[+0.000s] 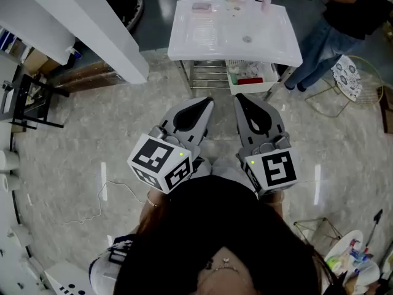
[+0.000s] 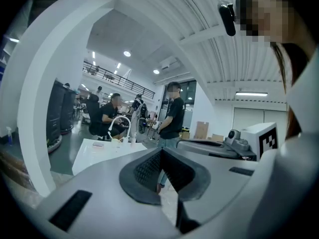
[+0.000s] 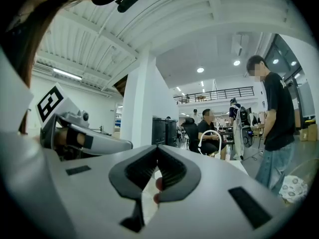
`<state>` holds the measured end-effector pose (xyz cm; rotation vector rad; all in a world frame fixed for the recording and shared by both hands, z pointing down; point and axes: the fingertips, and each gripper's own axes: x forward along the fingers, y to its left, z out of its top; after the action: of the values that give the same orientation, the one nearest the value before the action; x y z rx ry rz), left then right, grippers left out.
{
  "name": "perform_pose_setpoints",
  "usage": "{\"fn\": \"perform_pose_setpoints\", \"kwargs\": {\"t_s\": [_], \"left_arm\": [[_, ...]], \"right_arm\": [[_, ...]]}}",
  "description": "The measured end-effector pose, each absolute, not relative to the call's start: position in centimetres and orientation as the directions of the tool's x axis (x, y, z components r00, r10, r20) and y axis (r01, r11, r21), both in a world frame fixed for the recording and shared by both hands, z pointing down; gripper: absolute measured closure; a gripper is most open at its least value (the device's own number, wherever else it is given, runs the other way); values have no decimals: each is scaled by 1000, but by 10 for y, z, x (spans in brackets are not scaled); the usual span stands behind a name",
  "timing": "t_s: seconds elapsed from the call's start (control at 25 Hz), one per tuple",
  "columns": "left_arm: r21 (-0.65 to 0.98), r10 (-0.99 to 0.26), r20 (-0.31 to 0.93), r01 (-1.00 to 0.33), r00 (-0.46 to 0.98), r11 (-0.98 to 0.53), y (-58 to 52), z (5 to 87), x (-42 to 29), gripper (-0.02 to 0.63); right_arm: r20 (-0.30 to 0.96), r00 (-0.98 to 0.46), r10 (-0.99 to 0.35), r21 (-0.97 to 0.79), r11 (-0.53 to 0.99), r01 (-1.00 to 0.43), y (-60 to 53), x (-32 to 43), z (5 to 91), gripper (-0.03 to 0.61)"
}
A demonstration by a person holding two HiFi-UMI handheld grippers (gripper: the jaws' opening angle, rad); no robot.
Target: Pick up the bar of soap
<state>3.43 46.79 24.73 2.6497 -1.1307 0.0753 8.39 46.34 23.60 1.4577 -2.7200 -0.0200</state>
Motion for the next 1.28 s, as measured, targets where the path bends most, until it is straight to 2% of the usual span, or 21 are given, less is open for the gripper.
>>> {"fn": "perform_pose_setpoints", "kwargs": {"t_s": [0.64,1.28], "left_arm": [[213,-732,168,-749,661,-627,458,255,50,607],[224,-700,173,-720,693,-657,372,259,37,607]], "right_arm": [[42,-604,-796,40,606,-795,452,99,244,569],[68,-583,-810,62,586,-808,369,80,250,569]]}}
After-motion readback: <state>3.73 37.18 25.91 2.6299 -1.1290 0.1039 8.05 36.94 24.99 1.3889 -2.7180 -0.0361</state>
